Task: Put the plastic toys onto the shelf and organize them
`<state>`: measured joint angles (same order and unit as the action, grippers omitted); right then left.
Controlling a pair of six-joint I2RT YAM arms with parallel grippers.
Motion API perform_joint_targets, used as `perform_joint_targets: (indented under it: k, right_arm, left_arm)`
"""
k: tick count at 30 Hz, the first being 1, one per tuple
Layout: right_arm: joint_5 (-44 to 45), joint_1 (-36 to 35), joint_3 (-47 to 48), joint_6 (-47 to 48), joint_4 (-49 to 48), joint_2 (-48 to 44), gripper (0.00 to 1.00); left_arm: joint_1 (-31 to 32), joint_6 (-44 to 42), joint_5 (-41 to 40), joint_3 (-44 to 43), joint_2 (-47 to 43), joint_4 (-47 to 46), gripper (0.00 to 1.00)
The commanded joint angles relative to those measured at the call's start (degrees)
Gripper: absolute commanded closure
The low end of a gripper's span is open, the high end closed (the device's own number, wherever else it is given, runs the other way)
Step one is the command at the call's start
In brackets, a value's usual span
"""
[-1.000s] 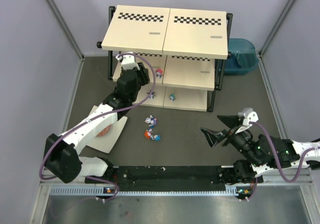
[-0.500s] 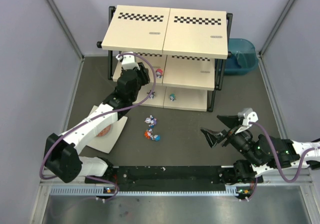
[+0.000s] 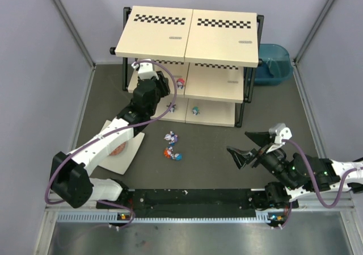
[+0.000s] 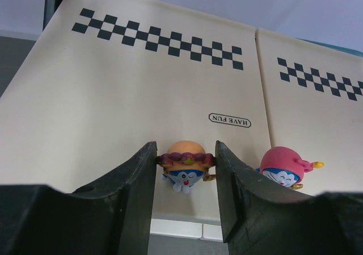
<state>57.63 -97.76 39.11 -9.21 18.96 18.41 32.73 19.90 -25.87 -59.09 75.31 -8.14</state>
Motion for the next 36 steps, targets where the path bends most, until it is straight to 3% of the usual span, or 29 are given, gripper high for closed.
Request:
perform_joint_targets:
  k: [1, 14, 31, 36]
  right_arm:
    - [-0.76, -0.51, 0.79, -0.01, -0.15, -0.57, 0.04]
    - [-1.03, -0.59, 0.61, -0.19, -0.24, -0.49, 0.04]
    - [-1.11, -0.59, 0.26, -0.46, -0.15, -0.48, 0.04]
    - [-1.02, -0.51, 0.26, -0.54, -0.24, -0.57, 0.04]
  left_arm:
    - [0.14, 0.58, -0.50, -1.29, -0.16, 1.29, 0.55]
    - [0.14, 0.58, -0.85, -1.38, -0.43, 1.29, 0.42]
    - [0.23, 0.93, -1.64, -1.12, -2.01, 1.20, 0.36]
    - [0.23, 1.02, -1.03, -1.20, -3.76, 1.11, 0.29]
